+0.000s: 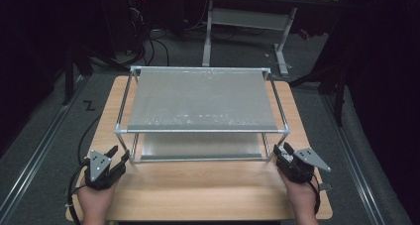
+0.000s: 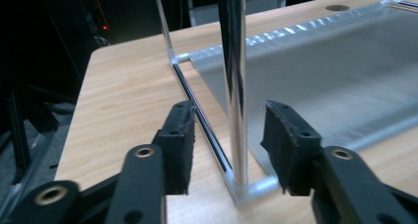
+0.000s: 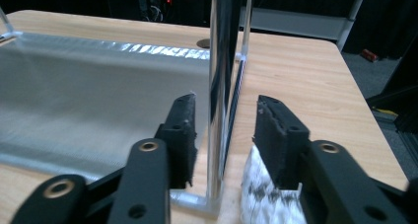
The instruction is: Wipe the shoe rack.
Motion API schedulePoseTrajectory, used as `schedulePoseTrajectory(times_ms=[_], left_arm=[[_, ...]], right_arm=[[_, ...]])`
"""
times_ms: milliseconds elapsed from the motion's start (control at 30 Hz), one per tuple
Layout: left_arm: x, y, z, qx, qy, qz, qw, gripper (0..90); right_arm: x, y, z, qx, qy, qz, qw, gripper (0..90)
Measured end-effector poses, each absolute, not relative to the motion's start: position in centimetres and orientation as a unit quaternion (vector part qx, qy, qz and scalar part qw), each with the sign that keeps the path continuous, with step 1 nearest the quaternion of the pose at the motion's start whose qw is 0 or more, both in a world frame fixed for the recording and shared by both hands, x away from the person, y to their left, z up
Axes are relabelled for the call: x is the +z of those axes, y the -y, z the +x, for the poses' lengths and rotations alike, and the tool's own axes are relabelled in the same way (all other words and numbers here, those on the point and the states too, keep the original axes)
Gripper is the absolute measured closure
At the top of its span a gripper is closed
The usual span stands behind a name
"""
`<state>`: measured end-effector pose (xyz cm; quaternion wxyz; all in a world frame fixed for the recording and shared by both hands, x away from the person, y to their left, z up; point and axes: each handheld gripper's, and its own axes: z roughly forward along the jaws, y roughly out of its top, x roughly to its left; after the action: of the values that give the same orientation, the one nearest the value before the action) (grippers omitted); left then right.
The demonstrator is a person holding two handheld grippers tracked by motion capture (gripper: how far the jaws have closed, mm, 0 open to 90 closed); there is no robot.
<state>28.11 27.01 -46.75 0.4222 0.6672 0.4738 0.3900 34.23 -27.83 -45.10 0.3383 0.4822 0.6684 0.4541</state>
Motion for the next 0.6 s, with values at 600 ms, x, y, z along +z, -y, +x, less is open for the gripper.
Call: schedulePoseTrajectory(times_ms=[600], left_arm=[[-47.8,-22.6,24.7,0.332,-0.423,0.716,0.445,39.6]], right_arm=[[-46.2,24.5,30.2,0.435,-0.721,0.444,0.306,43.2]])
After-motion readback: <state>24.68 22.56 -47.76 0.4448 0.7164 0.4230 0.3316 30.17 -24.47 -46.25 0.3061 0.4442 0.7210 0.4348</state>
